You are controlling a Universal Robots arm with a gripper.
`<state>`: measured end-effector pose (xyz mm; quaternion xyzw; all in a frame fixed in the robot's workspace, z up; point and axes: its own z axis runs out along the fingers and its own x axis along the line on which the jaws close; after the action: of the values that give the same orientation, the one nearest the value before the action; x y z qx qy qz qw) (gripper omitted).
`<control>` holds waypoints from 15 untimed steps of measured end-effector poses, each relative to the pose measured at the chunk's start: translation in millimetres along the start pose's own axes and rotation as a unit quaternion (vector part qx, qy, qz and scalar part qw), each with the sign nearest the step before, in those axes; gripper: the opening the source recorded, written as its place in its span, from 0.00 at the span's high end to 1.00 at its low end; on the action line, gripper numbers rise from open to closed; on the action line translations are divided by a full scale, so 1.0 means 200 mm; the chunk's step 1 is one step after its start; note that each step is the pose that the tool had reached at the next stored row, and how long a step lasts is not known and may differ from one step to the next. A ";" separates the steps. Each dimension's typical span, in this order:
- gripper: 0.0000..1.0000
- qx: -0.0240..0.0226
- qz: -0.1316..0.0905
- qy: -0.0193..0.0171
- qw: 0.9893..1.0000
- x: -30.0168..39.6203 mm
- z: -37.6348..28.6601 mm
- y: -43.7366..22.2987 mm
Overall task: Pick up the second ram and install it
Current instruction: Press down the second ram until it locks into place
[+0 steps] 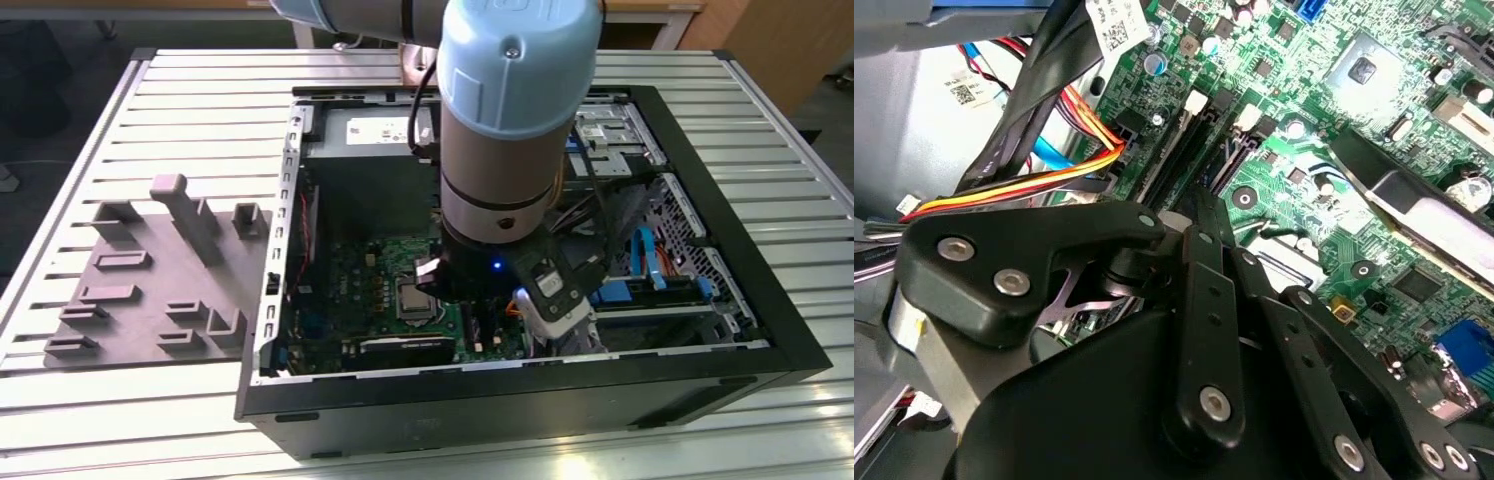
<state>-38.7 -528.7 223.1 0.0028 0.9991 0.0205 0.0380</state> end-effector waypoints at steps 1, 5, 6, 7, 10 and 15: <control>0.89 0.000 0.000 0.000 1.000 0.000 0.000 0.000; 0.89 0.000 0.000 0.000 1.000 0.001 0.015 -0.001; 0.89 0.000 0.000 0.000 1.000 0.001 0.017 -0.001; 0.89 0.000 0.000 0.000 1.000 0.001 0.017 -0.001; 0.89 0.000 0.000 0.000 1.000 0.002 0.025 -0.001; 0.89 0.000 0.000 0.000 1.000 0.003 0.033 -0.001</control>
<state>-38.7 -528.7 216.4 0.0028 0.9991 0.0205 0.0376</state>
